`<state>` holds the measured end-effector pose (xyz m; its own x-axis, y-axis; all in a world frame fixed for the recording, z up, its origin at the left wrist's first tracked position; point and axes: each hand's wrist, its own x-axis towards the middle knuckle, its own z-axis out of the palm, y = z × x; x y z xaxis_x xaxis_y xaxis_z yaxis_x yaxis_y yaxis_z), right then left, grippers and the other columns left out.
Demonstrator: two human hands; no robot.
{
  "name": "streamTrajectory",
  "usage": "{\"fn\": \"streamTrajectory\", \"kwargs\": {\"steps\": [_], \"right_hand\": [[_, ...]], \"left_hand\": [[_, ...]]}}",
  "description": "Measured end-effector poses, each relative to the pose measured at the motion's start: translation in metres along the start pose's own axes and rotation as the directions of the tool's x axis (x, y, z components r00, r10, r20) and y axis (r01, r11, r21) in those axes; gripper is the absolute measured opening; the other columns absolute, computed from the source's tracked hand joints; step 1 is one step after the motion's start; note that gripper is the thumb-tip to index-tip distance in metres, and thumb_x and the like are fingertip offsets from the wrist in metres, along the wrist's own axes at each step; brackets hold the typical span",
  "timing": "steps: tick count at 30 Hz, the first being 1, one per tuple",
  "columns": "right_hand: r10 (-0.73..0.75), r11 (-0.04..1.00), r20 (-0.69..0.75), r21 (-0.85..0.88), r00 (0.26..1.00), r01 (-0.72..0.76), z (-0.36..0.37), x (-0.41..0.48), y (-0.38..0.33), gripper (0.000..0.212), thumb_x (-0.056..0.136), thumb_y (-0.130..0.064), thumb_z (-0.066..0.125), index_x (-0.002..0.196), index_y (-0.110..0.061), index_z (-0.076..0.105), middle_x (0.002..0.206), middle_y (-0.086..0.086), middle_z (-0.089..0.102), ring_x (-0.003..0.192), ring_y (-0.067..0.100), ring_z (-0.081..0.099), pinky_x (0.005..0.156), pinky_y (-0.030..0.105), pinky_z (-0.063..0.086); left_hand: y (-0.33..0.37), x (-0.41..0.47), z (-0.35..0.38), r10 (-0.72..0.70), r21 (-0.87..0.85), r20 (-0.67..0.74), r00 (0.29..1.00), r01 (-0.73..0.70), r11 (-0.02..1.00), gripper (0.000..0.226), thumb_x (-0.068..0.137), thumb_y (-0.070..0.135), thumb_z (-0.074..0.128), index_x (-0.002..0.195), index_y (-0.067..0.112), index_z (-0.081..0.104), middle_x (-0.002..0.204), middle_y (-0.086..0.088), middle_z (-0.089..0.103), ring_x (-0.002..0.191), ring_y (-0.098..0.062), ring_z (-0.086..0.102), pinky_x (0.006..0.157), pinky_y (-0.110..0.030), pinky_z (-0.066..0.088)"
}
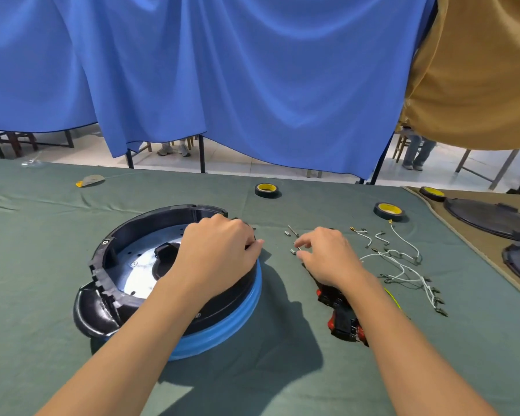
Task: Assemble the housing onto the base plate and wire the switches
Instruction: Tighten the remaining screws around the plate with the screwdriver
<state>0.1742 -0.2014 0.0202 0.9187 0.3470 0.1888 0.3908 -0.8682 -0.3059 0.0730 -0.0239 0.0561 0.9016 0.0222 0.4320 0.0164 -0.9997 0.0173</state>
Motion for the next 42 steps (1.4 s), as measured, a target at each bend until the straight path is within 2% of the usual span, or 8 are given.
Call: {"fn": "streamTrajectory", "kwargs": {"steps": [3,6,14,19,23,26,31,42], "right_hand": [[-0.093,0.987,0.043,-0.125,0.995,0.098,0.005,0.002,-0.002,0.027,0.098,-0.030,0.050,0.120,-0.024,0.066,0.123,0.004,0.057,0.117,0.029,0.047,0.095,0.037,0.038],[-0.113,0.966,0.118,-0.219,0.987,0.137,0.011,0.003,-0.002,0.023,0.100,-0.028,0.045,0.099,-0.014,0.064,0.118,0.005,0.050,0.110,0.028,0.044,0.091,0.039,0.040],[-0.108,0.970,-0.035,-0.224,0.994,0.098,0.015,0.004,-0.010,0.021,0.095,-0.021,0.052,0.102,-0.015,0.071,0.108,0.007,0.060,0.106,0.027,0.052,0.087,0.036,0.043],[-0.076,0.990,-0.014,0.119,0.997,0.077,0.005,0.000,-0.022,0.013,0.085,-0.018,0.061,0.088,-0.024,0.072,0.091,-0.002,0.072,0.093,0.018,0.064,0.085,0.033,0.052],[-0.102,0.842,-0.115,0.519,0.988,0.147,-0.014,-0.005,-0.038,0.012,0.080,-0.019,0.074,0.073,-0.029,0.073,0.063,-0.016,0.068,0.066,-0.001,0.064,0.069,0.017,0.050],[-0.169,0.794,-0.192,0.554,0.967,0.249,-0.019,-0.009,-0.050,0.012,0.080,-0.017,0.076,0.074,-0.027,0.075,0.063,-0.019,0.067,0.062,-0.008,0.061,0.061,0.005,0.042],[-0.242,0.817,-0.210,0.483,0.947,0.316,-0.012,-0.012,-0.060,0.008,0.080,-0.012,0.076,0.086,-0.015,0.079,0.077,-0.007,0.070,0.065,-0.008,0.059,0.065,0.001,0.039],[-0.357,0.853,-0.199,0.329,0.913,0.405,-0.018,-0.011,-0.059,0.012,0.084,-0.009,0.071,0.091,-0.015,0.079,0.084,0.001,0.072,0.077,0.012,0.061,0.080,0.031,0.050]], "left_hand": [[-0.001,0.000,0.005,-0.004,-0.024,-0.025,1.000,0.003,1.000,0.039,0.097,0.051,0.042,0.089,0.027,0.073,0.076,0.007,0.067,0.077,-0.020,0.062,0.061,-0.028,0.046],[-0.004,-0.001,0.007,-0.054,-0.115,-0.051,0.997,0.048,0.992,0.034,0.096,0.050,0.046,0.093,0.030,0.073,0.080,0.008,0.070,0.081,-0.023,0.063,0.065,-0.030,0.047],[-0.013,-0.001,0.011,-0.217,-0.235,0.034,0.976,0.219,0.947,0.021,0.096,0.041,0.053,0.090,0.032,0.071,0.083,0.008,0.065,0.086,-0.025,0.057,0.068,-0.032,0.035],[-0.014,-0.001,0.015,-0.216,-0.245,0.065,0.974,0.226,0.943,0.017,0.096,0.038,0.053,0.100,0.035,0.069,0.099,0.005,0.071,0.095,-0.027,0.059,0.068,-0.032,0.035],[-0.013,-0.001,0.016,-0.198,-0.231,0.064,0.978,0.207,0.951,0.019,0.096,0.039,0.053,0.105,0.036,0.069,0.103,0.001,0.070,0.097,-0.030,0.060,0.068,-0.032,0.036],[-0.012,-0.001,0.016,-0.195,-0.212,0.057,0.979,0.202,0.956,0.020,0.096,0.040,0.053,0.108,0.037,0.068,0.103,-0.002,0.069,0.096,-0.032,0.060,0.068,-0.032,0.036],[-0.012,-0.001,0.018,-0.191,-0.199,0.055,0.980,0.198,0.960,0.021,0.096,0.041,0.052,0.109,0.038,0.067,0.104,-0.003,0.068,0.097,-0.032,0.060,0.068,-0.032,0.036],[-0.012,0.000,0.018,-0.184,-0.204,0.062,0.981,0.193,0.960,0.020,0.096,0.037,0.051,0.108,0.037,0.067,0.104,-0.002,0.068,0.097,-0.031,0.059,0.068,-0.033,0.036]]}}
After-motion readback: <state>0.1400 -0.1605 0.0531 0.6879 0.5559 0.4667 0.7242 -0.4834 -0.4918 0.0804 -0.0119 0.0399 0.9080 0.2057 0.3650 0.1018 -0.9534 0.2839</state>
